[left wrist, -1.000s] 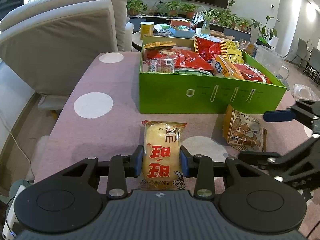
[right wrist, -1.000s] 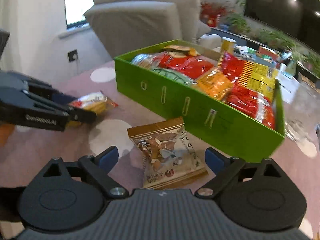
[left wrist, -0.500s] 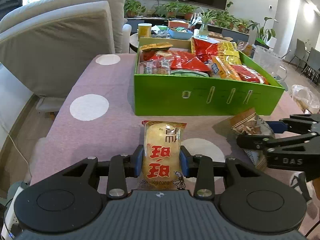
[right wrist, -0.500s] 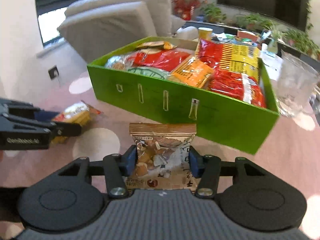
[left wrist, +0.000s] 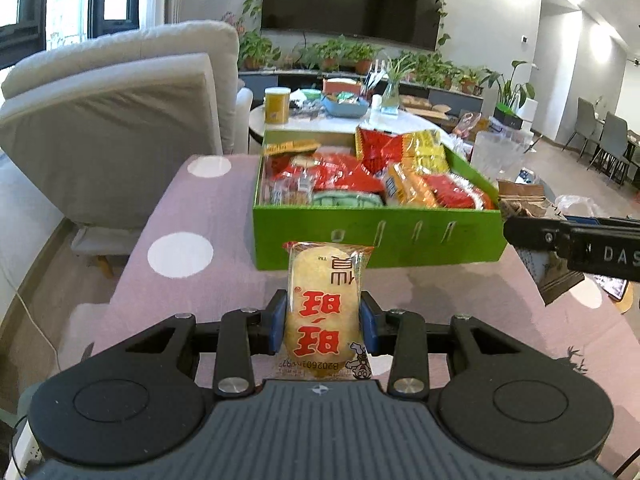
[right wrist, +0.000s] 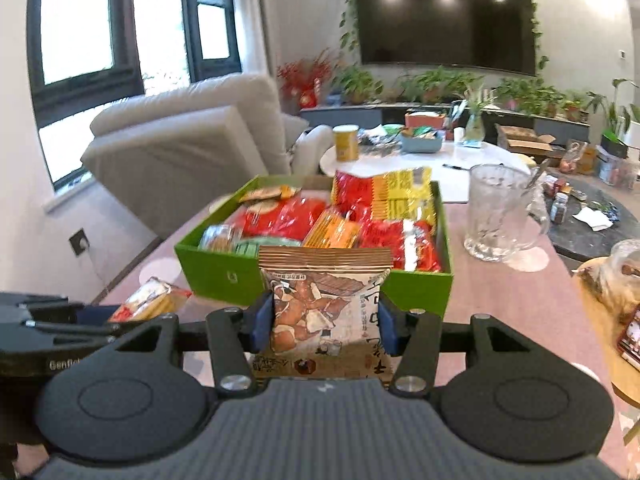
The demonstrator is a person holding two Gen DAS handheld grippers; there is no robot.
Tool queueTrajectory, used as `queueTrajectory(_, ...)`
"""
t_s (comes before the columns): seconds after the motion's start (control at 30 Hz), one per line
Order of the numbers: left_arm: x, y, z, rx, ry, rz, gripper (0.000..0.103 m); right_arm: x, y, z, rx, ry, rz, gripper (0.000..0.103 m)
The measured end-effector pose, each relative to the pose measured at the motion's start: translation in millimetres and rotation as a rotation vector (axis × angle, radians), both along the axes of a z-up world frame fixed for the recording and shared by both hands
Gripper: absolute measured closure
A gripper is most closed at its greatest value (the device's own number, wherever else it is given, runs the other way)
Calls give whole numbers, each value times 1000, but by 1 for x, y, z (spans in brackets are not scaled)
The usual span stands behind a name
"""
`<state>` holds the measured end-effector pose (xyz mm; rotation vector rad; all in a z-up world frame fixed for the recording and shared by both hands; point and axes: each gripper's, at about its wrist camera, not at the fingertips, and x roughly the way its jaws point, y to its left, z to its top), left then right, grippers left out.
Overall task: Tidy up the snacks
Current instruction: 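Carry the biscuit packet with the left tool while the right tool carries the nut bag into the box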
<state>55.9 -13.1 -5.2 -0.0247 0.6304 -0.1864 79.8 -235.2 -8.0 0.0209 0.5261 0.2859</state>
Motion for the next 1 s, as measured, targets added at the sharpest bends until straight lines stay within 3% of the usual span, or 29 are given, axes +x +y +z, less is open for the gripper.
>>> queueTrajectory(0.63, 48, -32, 48, 21, -114, -35, 69, 38, -3, 37, 59, -93, -28, 38)
queueTrajectory(1.0, 96, -50, 55, 23, -123, -51, 69, 76, -6, 33, 86, -58, -48, 38)
